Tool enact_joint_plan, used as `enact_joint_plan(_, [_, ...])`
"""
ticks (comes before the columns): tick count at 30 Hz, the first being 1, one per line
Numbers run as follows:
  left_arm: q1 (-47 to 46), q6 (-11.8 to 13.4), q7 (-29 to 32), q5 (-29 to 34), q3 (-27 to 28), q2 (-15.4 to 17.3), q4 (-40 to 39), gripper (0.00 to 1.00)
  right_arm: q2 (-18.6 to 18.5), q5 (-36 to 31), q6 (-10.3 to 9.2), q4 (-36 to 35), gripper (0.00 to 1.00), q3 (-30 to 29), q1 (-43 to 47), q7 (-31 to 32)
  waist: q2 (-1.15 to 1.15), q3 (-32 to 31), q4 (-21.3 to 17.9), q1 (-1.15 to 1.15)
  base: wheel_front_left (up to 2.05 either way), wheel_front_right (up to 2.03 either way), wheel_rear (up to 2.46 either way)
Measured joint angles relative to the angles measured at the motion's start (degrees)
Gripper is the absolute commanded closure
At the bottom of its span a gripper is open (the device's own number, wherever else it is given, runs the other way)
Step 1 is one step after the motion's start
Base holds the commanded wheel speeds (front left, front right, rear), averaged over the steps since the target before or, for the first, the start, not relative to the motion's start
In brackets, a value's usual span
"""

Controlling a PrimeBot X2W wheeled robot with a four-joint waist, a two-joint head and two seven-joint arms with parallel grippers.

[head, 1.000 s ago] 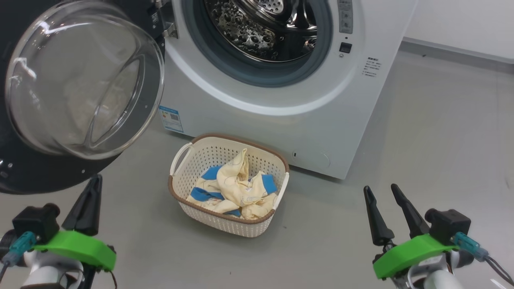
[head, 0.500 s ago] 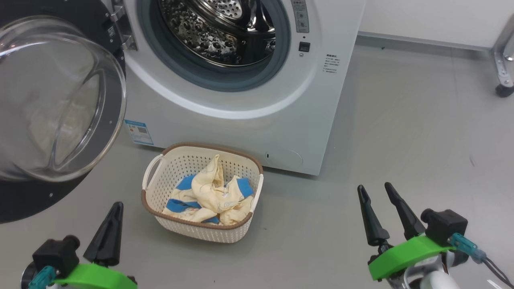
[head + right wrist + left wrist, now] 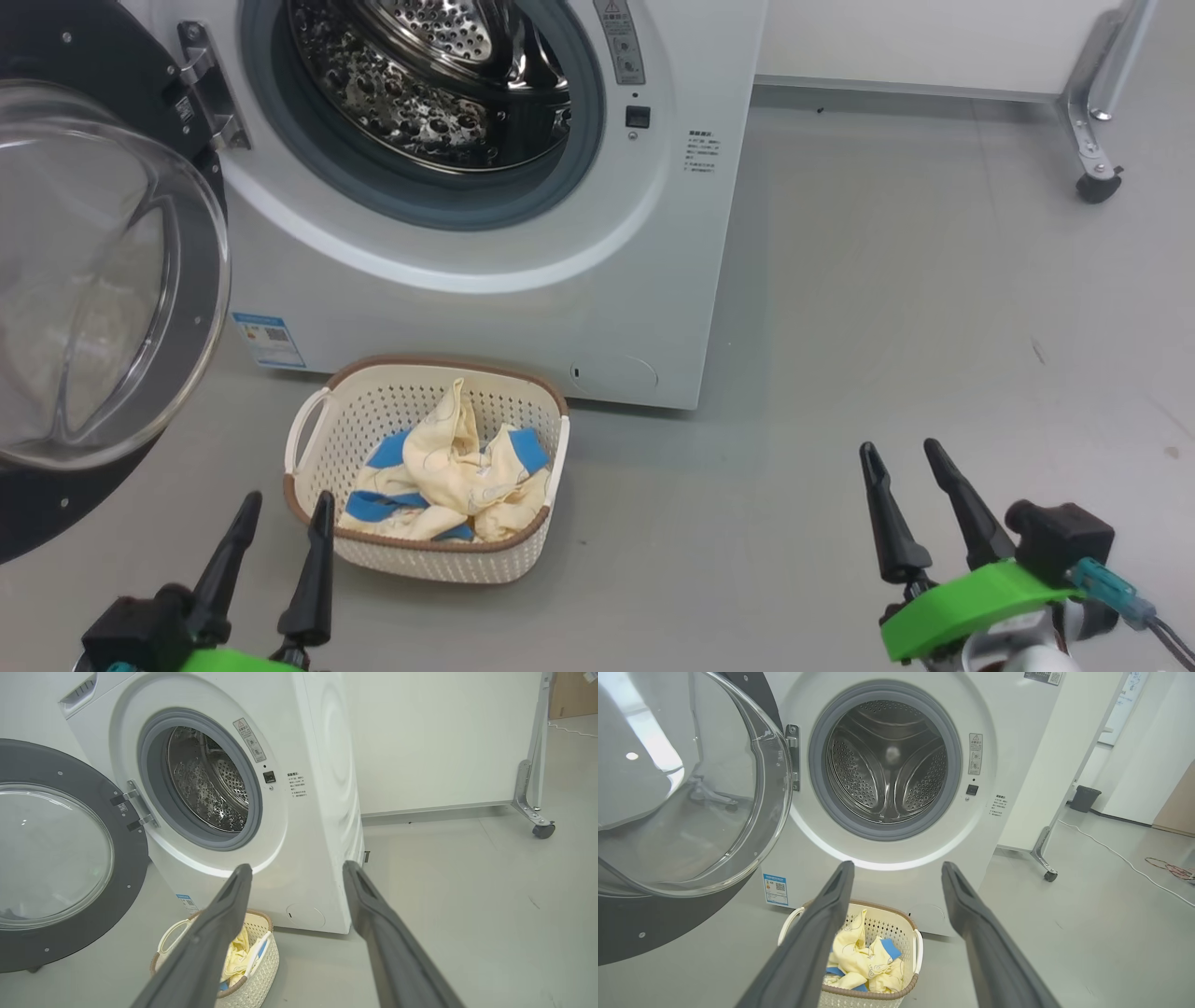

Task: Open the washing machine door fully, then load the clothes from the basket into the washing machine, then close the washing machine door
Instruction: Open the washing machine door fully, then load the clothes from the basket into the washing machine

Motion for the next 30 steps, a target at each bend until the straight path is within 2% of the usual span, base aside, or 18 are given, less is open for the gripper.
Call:
enact_joint_plan(5, [1.4, -1.0, 0.0, 0.4, 1.6, -1.1, -1.0, 0.0, 0.0, -0.5, 0.0, 0.0, 0.0, -3.0, 0.4, -0.2, 0.0, 0.1, -1.2, 0.0, 0.0, 0.0, 0.0])
enact_joint_plan(18, [1.5, -4.0, 0.0, 3.3, 5.3, -4.0, -1.0, 0.0, 0.1, -3.4, 0.0, 0.5, 0.0, -5.0, 0.3, -0.2, 0.0, 1.1, -3.6, 0.0, 0.0, 0.0, 0.0])
enact_joint_plan(30, [1.5, -4.7, 0.0, 4.4, 7.5, -5.8, -0.1, 0.0, 0.1, -4.0, 0.0, 0.5, 0.0, -5.1, 0.2, -0.2, 0.0, 1.2, -4.4, 0.0, 0.0, 0.0, 0.0])
